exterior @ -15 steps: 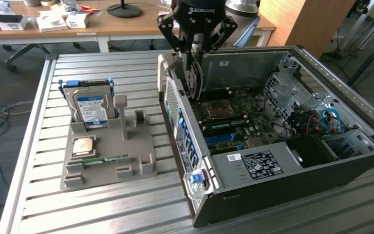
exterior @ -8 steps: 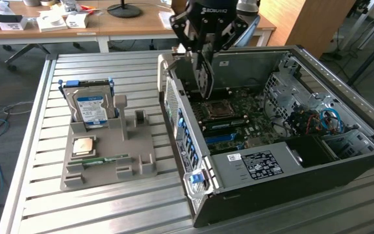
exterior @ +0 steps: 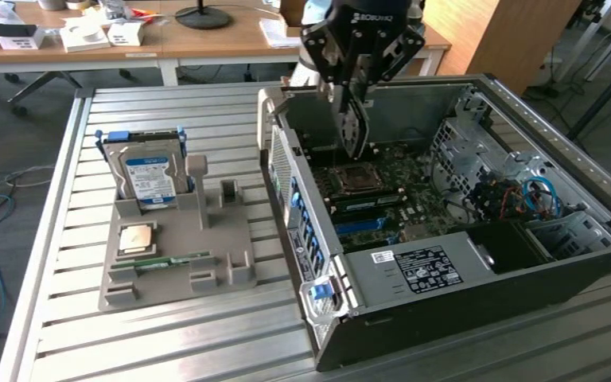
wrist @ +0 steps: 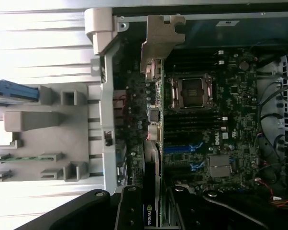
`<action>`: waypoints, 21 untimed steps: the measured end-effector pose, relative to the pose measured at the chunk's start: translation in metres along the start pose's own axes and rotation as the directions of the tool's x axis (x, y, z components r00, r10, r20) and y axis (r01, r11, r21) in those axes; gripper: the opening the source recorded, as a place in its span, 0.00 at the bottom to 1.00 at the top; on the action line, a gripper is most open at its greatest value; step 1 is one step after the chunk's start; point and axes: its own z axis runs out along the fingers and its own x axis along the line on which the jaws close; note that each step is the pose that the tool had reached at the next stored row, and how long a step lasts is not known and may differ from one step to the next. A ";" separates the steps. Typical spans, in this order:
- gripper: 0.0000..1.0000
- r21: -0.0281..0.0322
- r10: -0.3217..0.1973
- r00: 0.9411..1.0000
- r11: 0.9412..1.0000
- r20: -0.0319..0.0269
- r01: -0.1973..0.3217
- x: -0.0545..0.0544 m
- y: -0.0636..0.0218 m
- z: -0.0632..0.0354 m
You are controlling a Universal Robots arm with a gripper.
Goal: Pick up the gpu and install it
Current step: 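Pick up the gpu and move the gpu toward the slot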
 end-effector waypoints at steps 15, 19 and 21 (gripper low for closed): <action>0.26 0.000 0.000 1.000 1.000 0.000 0.000 -0.037 0.0028 0.0012; 0.26 0.000 0.000 1.000 1.000 0.000 0.000 -0.046 0.0035 0.0015; 0.26 0.000 0.000 1.000 1.000 0.000 0.000 -0.051 0.0039 0.0016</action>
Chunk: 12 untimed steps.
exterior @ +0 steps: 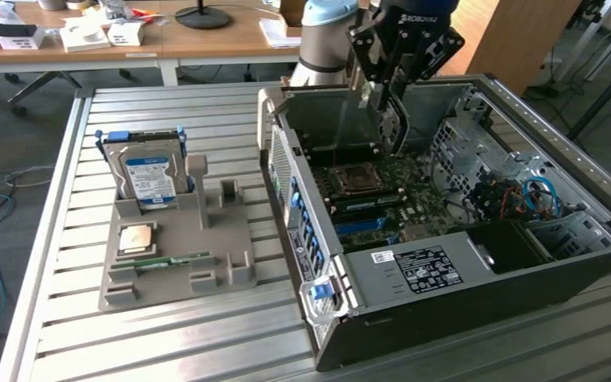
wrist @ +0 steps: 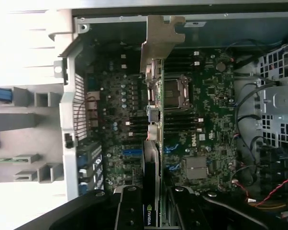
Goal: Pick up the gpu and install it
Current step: 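Pick up the gpu and move the gpu toward the slot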
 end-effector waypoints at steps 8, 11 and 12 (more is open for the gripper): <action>0.26 0.000 0.000 1.000 1.000 0.000 0.000 -0.021 0.0016 0.0007; 0.26 0.000 0.000 1.000 1.000 0.000 0.000 -0.030 0.0023 0.0009; 0.26 0.000 0.000 1.000 1.000 0.000 0.000 -0.033 0.0025 0.0010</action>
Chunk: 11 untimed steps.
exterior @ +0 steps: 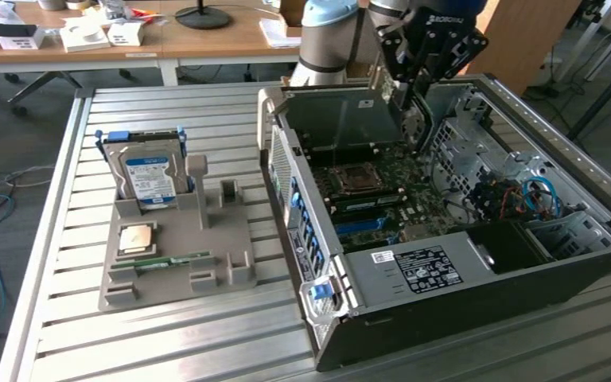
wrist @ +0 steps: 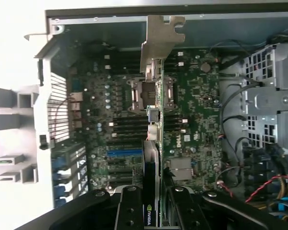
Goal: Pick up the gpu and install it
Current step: 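Pick up the gpu and move the gpu toward the slot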
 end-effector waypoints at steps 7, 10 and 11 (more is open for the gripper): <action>0.26 0.000 0.000 1.000 1.000 0.000 0.000 -0.021 0.0016 0.0006; 0.26 0.000 0.000 1.000 1.000 0.000 0.000 -0.028 0.0021 0.0008; 0.26 0.000 0.000 1.000 1.000 0.000 0.000 -0.030 0.0022 0.0009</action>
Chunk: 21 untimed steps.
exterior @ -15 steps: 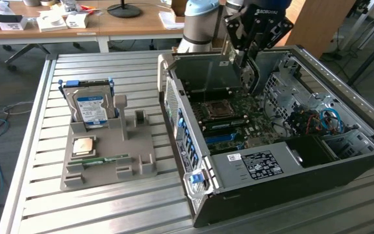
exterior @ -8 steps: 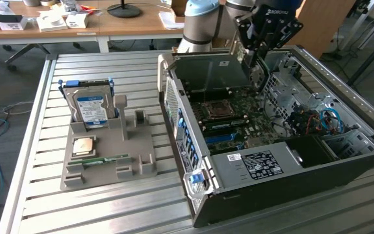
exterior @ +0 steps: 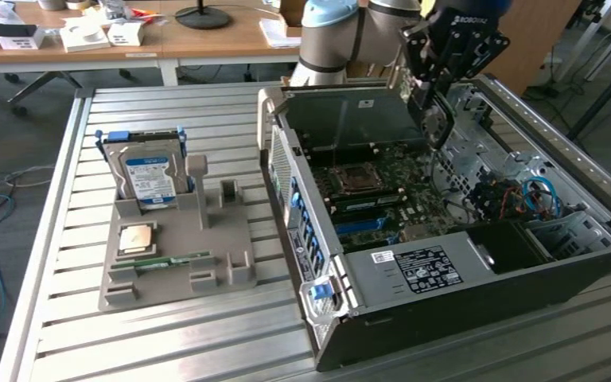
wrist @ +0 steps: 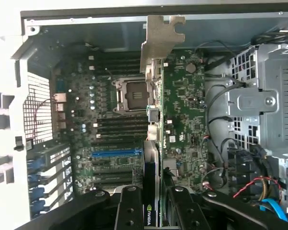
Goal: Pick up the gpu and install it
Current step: 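Pick up the gpu and move the gpu toward the slot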
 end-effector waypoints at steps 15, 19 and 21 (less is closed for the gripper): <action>0.26 -0.002 -0.044 0.999 0.999 -0.002 0.044 -0.016 0.0013 0.0007; 0.26 -0.003 -0.056 0.998 0.998 -0.003 0.056 -0.021 0.0017 0.0010; 0.26 -0.003 -0.060 0.998 0.998 -0.003 0.060 -0.025 0.0020 0.0011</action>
